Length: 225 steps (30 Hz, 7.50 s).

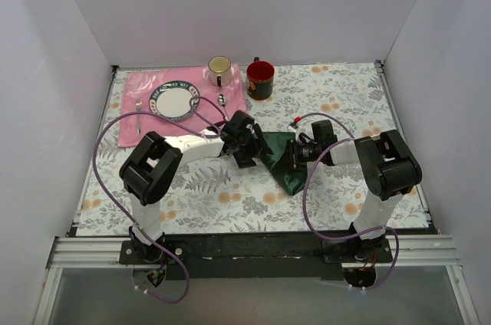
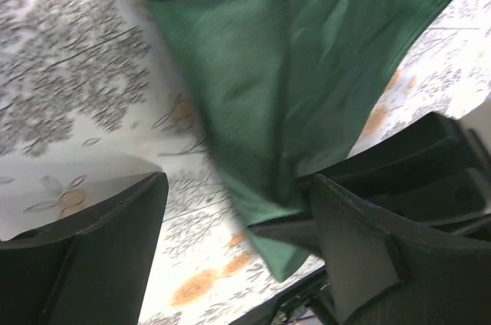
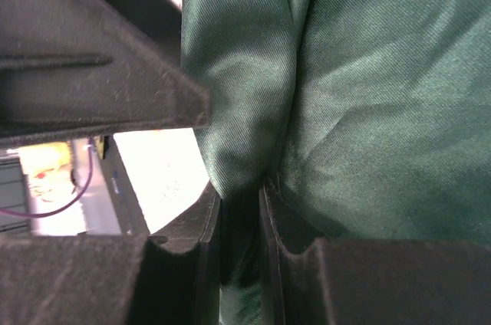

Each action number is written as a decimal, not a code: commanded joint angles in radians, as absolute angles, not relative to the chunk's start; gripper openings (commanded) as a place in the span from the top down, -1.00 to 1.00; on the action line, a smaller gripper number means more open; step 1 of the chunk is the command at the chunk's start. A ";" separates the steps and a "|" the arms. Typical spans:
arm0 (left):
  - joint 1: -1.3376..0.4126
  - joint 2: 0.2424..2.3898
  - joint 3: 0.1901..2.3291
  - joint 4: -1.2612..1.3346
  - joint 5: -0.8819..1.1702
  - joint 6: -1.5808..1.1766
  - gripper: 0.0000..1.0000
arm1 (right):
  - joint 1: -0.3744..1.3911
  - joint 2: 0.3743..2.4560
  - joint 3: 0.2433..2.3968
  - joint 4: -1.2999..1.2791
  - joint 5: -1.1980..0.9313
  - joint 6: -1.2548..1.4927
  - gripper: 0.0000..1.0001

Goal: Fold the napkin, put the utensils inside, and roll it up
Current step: Roll the napkin with the utensil

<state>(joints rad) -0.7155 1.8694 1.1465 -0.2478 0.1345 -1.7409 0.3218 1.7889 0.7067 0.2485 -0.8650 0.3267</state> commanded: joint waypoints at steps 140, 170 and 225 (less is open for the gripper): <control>-0.690 1.990 1.258 -0.379 0.235 -1.655 0.45 | 0.966 1.598 0.905 -0.362 0.448 0.152 -0.82; -0.689 1.813 1.144 -0.279 0.158 -1.580 -0.58 | 0.474 1.666 0.687 0.061 -0.612 0.301 0.97; -0.687 2.040 1.255 -0.350 0.250 -1.601 0.46 | 1.065 1.663 0.953 -0.413 0.610 0.190 -0.43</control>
